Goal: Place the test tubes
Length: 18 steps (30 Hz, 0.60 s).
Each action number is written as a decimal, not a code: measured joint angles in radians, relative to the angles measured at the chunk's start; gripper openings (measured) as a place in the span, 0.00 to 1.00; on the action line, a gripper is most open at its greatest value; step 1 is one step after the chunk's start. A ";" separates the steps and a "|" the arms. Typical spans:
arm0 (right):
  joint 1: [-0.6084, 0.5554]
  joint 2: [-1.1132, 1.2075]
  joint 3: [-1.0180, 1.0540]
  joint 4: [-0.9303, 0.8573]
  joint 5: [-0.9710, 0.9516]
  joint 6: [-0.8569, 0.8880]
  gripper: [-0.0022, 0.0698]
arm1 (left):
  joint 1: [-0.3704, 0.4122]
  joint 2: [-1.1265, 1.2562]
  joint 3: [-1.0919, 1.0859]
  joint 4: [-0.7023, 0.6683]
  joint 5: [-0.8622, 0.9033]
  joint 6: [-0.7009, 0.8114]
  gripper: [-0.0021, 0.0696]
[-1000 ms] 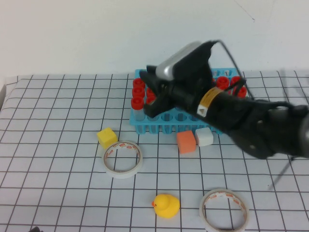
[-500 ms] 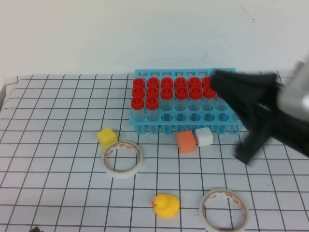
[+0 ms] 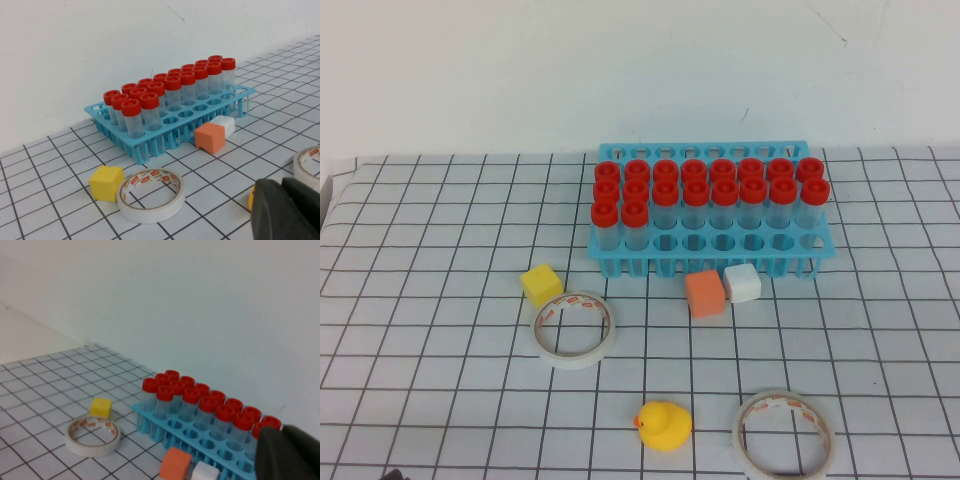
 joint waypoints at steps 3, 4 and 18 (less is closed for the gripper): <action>0.000 -0.035 0.029 0.000 0.015 0.001 0.03 | 0.000 0.000 0.000 0.000 0.001 0.000 0.03; 0.000 -0.041 0.032 0.000 0.023 0.001 0.03 | 0.000 0.000 0.000 0.000 0.002 0.000 0.03; -0.017 -0.136 0.175 0.429 0.068 -0.386 0.03 | 0.000 0.000 0.000 0.000 0.006 0.000 0.03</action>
